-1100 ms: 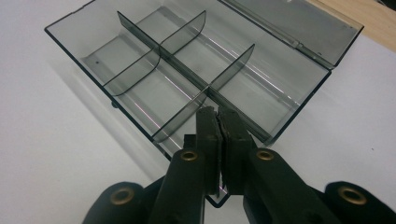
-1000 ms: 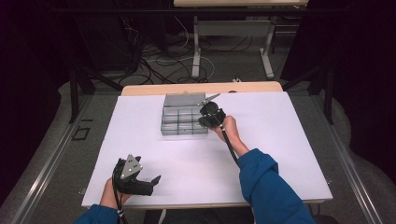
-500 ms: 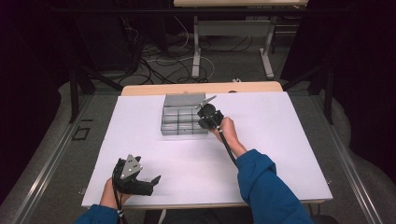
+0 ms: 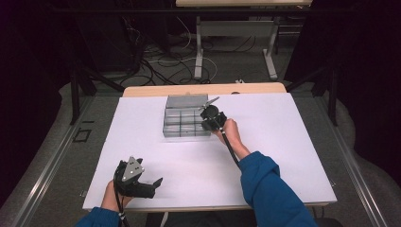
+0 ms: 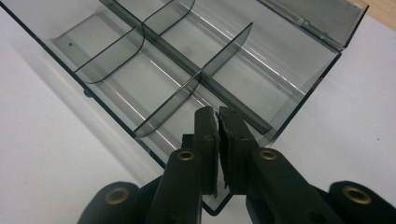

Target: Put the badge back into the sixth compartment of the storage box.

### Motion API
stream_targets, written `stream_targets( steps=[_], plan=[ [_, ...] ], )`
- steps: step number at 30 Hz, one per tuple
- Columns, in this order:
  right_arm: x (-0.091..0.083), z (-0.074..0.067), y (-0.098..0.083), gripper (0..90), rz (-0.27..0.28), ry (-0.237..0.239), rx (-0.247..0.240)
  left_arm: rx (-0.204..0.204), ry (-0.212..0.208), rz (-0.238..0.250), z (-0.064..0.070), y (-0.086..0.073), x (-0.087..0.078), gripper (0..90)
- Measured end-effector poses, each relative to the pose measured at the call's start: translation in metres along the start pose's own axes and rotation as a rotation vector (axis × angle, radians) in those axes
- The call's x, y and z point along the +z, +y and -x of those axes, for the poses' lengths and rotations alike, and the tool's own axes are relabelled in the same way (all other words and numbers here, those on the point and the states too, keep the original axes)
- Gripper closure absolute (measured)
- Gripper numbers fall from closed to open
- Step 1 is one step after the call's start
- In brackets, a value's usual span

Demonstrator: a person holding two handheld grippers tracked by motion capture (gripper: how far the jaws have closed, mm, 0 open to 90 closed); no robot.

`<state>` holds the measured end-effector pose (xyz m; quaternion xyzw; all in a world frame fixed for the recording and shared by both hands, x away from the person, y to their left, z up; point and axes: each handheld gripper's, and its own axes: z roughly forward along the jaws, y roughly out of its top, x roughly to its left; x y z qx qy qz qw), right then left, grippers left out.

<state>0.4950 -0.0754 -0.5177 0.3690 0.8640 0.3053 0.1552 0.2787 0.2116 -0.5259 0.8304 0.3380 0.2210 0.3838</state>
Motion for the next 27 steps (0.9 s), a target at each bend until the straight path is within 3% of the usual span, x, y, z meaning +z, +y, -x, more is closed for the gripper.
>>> stream_targets(
  steps=[6,8,9,12,16,18,25,27],
  plan=[
    [-0.004,0.001,0.000,84.4,0.001,-0.005,0.005,0.001,0.000,-0.001,0.000,0.000,0.000,1.1],
    [-0.004,0.004,0.000,84.0,0.006,-0.006,-0.019,0.000,0.001,-0.001,0.000,0.000,0.000,1.1],
    [-0.005,0.002,0.000,83.5,0.012,-0.003,0.010,0.001,0.001,-0.001,0.000,0.000,0.000,1.1],
    [-0.009,0.002,-0.001,80.7,0.016,0.002,0.015,-0.001,0.001,0.000,0.000,0.000,0.000,1.1],
    [-0.019,0.002,-0.003,73.6,0.023,0.005,-0.001,0.000,0.001,0.000,0.000,0.000,0.000,1.1],
    [-0.022,0.003,-0.006,70.5,0.085,0.019,-0.008,0.000,0.000,0.001,0.000,0.000,0.000,1.1],
    [-0.044,0.005,-0.017,51.0,0.088,0.067,-0.011,-0.001,0.000,0.001,0.000,0.000,0.000,1.2],
    [-0.051,0.004,-0.021,44.9,0.066,0.091,0.011,-0.001,0.000,0.002,0.000,0.000,0.000,1.2]
  ],
)
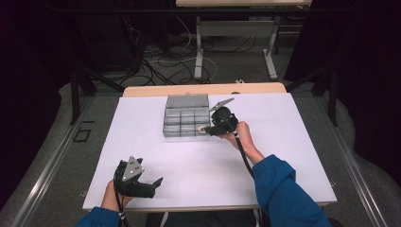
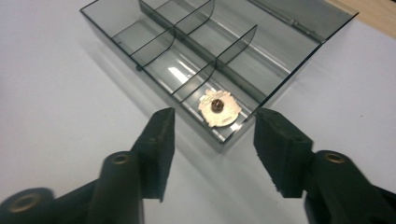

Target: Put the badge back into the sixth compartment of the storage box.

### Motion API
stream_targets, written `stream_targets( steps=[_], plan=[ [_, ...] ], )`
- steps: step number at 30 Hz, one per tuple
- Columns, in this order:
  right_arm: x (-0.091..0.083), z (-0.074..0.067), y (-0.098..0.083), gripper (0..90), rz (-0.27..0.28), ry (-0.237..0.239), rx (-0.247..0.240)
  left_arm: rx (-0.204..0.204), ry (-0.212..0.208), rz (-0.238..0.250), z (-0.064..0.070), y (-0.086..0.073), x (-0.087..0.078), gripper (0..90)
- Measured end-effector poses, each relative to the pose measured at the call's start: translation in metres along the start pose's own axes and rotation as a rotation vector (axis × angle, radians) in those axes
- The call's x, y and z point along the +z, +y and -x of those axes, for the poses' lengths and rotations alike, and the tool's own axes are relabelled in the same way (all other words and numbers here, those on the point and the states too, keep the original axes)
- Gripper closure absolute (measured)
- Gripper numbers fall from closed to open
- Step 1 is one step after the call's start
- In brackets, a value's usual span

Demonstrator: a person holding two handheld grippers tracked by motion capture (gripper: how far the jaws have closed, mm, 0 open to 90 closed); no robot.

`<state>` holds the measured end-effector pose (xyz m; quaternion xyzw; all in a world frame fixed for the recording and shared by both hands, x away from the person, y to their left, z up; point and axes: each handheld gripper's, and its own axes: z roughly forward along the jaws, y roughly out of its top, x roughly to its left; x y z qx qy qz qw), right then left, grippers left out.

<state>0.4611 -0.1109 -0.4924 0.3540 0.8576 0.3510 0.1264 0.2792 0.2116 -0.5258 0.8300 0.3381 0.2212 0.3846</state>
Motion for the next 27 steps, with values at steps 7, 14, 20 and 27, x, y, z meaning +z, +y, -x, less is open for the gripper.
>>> stream_targets(
  steps=[7,14,20,27],
  plan=[
    [-0.020,-0.001,-0.018,21.8,0.000,0.100,-0.024,0.001,0.000,0.000,0.000,0.000,0.000,1.2],
    [-0.040,-0.003,-0.037,4.3,0.025,0.144,-0.049,0.000,0.002,0.000,0.000,0.000,0.000,1.2],
    [-0.054,0.000,-0.061,0.0,0.012,0.162,-0.061,0.004,-0.001,-0.003,0.000,0.001,0.000,1.2],
    [-0.071,0.006,-0.088,0.0,0.016,0.146,-0.040,0.005,-0.001,-0.003,0.000,0.001,0.001,1.2]
  ],
)
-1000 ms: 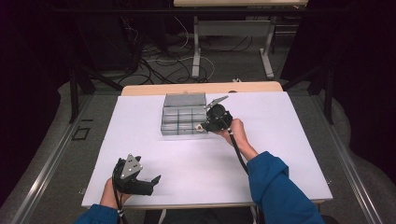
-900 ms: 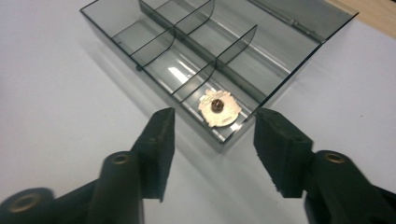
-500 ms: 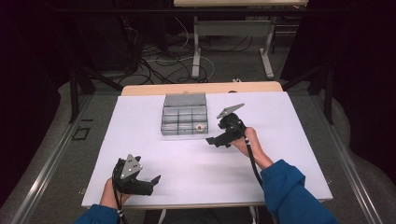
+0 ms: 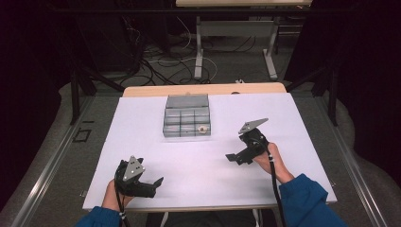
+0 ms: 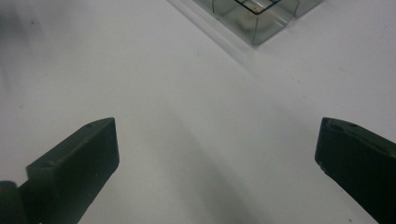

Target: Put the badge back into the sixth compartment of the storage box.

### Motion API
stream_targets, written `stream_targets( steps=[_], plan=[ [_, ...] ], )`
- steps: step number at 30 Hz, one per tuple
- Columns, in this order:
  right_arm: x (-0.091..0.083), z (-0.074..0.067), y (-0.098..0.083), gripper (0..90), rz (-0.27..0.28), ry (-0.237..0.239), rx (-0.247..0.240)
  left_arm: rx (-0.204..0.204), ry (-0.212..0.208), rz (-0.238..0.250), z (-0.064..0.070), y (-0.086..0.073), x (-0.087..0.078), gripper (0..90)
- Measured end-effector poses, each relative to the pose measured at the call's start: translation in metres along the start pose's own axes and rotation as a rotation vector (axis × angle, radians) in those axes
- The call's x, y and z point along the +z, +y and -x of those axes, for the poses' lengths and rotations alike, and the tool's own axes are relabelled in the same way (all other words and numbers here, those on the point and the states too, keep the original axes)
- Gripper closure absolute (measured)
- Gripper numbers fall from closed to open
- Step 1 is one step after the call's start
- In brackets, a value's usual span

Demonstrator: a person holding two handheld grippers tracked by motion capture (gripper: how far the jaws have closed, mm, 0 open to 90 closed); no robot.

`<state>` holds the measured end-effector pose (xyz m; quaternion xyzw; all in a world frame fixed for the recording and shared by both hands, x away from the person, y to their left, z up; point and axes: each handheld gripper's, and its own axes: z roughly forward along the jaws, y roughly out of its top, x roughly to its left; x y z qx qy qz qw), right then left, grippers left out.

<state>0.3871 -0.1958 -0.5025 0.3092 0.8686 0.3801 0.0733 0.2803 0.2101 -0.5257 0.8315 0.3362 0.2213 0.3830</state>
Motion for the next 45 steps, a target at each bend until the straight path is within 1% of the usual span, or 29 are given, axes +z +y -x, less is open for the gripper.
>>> stream_targets(
  steps=[1,3,4,5,6,7,8,9,10,11,13,15,16,22,23,25,26,28,29,32,33,36,37,38,39,40,41,42,45],
  plan=[
    [-0.003,0.000,-0.003,0.0,-0.008,0.001,0.002,-0.001,-0.001,0.001,0.000,0.000,0.000,1.2],
    [-0.007,0.000,-0.009,0.0,0.004,-0.003,0.010,-0.002,-0.001,0.002,0.000,0.000,0.000,1.2],
    [-0.009,0.000,-0.012,0.0,0.004,-0.012,0.006,0.000,-0.001,0.001,0.000,0.000,0.000,1.2],
    [-0.013,-0.001,-0.014,0.0,-0.014,-0.022,0.013,0.000,-0.001,0.002,0.000,0.000,0.000,1.2],
    [-0.015,-0.001,-0.017,0.0,0.000,-0.031,0.003,-0.001,-0.001,0.003,0.000,0.000,0.000,1.2],
    [-0.017,-0.003,-0.020,0.0,0.000,-0.036,0.008,-0.001,-0.002,0.003,0.000,0.000,0.000,1.2],
    [-0.020,-0.003,-0.022,0.0,-0.002,-0.041,0.002,-0.001,-0.001,0.004,0.000,0.000,-0.001,1.2],
    [-0.023,-0.004,-0.025,0.0,0.002,-0.040,0.004,-0.003,-0.001,0.006,0.000,0.000,0.000,1.2],
    [-0.026,-0.004,-0.027,0.0,0.007,-0.039,-0.006,-0.004,-0.002,0.006,0.000,0.000,0.000,1.2],
    [-0.028,-0.006,-0.030,0.0,0.006,-0.045,0.008,-0.004,-0.003,0.005,0.000,0.000,0.000,1.2],
    [-0.033,-0.007,-0.035,0.0,0.002,-0.050,-0.003,-0.001,-0.004,0.004,0.000,0.000,0.000,1.2],
    [-0.038,-0.008,-0.041,0.0,0.014,-0.059,0.009,-0.004,-0.005,0.004,0.000,0.000,0.000,1.2],
    [-0.041,-0.007,-0.043,0.0,0.006,-0.060,0.003,-0.005,-0.005,0.005,0.000,0.000,0.000,1.2],
    [-0.054,-0.009,-0.057,0.0,0.021,-0.071,0.017,-0.003,-0.005,0.004,0.000,0.000,0.000,1.2],
    [-0.055,-0.010,-0.059,0.0,0.031,-0.076,0.019,-0.004,-0.005,0.004,0.000,0.000,0.000,1.2],
    [-0.058,-0.011,-0.063,0.0,0.022,-0.075,0.024,-0.004,-0.005,0.004,0.000,0.000,0.000,1.2],
    [-0.059,-0.011,-0.065,0.0,0.029,-0.078,0.025,-0.004,-0.005,0.003,0.000,0.000,0.000,1.2],
    [-0.063,-0.013,-0.068,0.0,0.016,-0.074,0.029,-0.004,-0.005,0.003,0.000,0.000,0.000,1.2],
    [-0.064,-0.013,-0.070,0.0,0.020,-0.082,0.028,-0.004,-0.005,0.003,0.000,0.000,-0.001,1.2],
    [-0.067,-0.016,-0.076,0.0,0.024,-0.085,0.028,-0.004,-0.005,0.003,0.000,0.000,-0.001,1.2],
    [-0.068,-0.017,-0.077,0.0,0.014,-0.081,0.035,-0.007,-0.004,0.006,0.000,0.000,0.000,1.2],
    [-0.071,-0.019,-0.083,0.0,0.010,-0.081,0.028,-0.007,-0.006,0.006,0.000,0.000,0.000,1.2],
    [-0.071,-0.019,-0.085,0.0,0.017,-0.089,0.023,-0.005,-0.003,0.005,0.000,0.000,0.000,1.2],
    [-0.072,-0.020,-0.087,0.0,0.020,-0.087,0.032,-0.004,-0.004,0.005,0.000,0.000,0.000,1.2],
    [-0.074,-0.021,-0.088,0.0,0.012,-0.086,0.030,-0.004,-0.002,0.005,0.000,0.000,0.000,1.2],
    [-0.075,-0.021,-0.089,0.0,0.016,-0.094,0.026,-0.007,-0.006,0.005,0.001,0.000,0.000,1.2],
    [-0.077,-0.022,-0.090,0.0,0.007,-0.088,0.031,-0.007,-0.005,0.006,0.001,0.000,0.000,1.2],
    [-0.077,-0.023,-0.091,0.0,0.010,-0.093,0.037,-0.007,-0.005,0.006,0.001,0.000,0.000,1.2],
    [-0.080,-0.024,-0.095,0.0,0.015,-0.099,0.030,-0.007,-0.005,0.006,0.000,0.000,0.000,1.2]
  ],
)
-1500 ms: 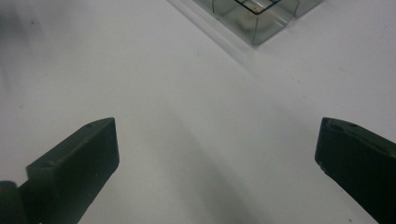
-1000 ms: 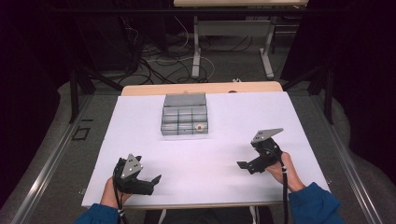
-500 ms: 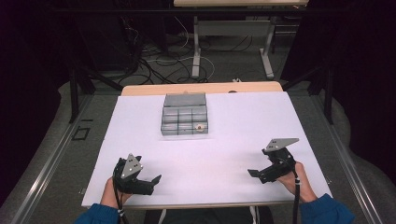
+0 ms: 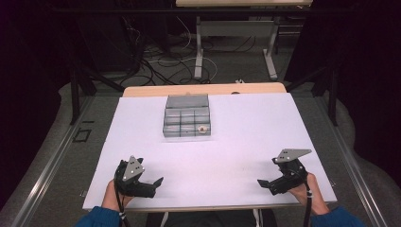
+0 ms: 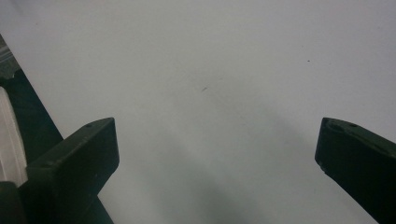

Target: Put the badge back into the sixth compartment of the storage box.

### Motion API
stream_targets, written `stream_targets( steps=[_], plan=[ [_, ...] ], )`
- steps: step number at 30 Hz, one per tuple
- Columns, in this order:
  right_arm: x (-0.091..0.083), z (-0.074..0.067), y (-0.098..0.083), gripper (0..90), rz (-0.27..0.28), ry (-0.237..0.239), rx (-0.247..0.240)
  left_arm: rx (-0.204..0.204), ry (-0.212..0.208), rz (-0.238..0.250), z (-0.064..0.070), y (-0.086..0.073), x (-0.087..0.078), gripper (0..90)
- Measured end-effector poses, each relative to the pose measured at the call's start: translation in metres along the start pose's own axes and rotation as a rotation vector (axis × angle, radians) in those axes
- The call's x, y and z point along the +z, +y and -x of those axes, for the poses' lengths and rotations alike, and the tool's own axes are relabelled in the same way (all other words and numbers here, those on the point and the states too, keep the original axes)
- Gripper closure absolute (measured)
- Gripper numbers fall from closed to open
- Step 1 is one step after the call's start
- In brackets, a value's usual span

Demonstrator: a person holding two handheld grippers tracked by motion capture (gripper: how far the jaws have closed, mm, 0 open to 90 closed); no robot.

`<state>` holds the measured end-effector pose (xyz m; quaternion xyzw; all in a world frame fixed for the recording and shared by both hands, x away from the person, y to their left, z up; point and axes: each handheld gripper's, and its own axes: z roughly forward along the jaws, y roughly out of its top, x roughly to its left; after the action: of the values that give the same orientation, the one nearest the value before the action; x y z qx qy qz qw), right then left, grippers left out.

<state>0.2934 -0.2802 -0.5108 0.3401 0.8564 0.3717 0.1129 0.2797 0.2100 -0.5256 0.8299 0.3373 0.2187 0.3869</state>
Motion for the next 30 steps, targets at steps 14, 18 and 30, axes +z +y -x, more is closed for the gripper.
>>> stream_targets(
  steps=[14,18,30],
  plan=[
    [-0.008,-0.004,-0.015,0.0,-0.012,-0.021,0.009,0.001,-0.002,-0.003,0.000,0.000,0.000,1.2],
    [-0.010,-0.005,-0.019,0.0,-0.008,-0.020,0.014,0.003,0.000,-0.004,0.000,0.000,0.000,1.2],
    [-0.014,-0.006,-0.027,0.0,-0.004,-0.038,0.023,0.003,0.004,-0.003,0.001,0.000,0.000,1.3]
  ],
)
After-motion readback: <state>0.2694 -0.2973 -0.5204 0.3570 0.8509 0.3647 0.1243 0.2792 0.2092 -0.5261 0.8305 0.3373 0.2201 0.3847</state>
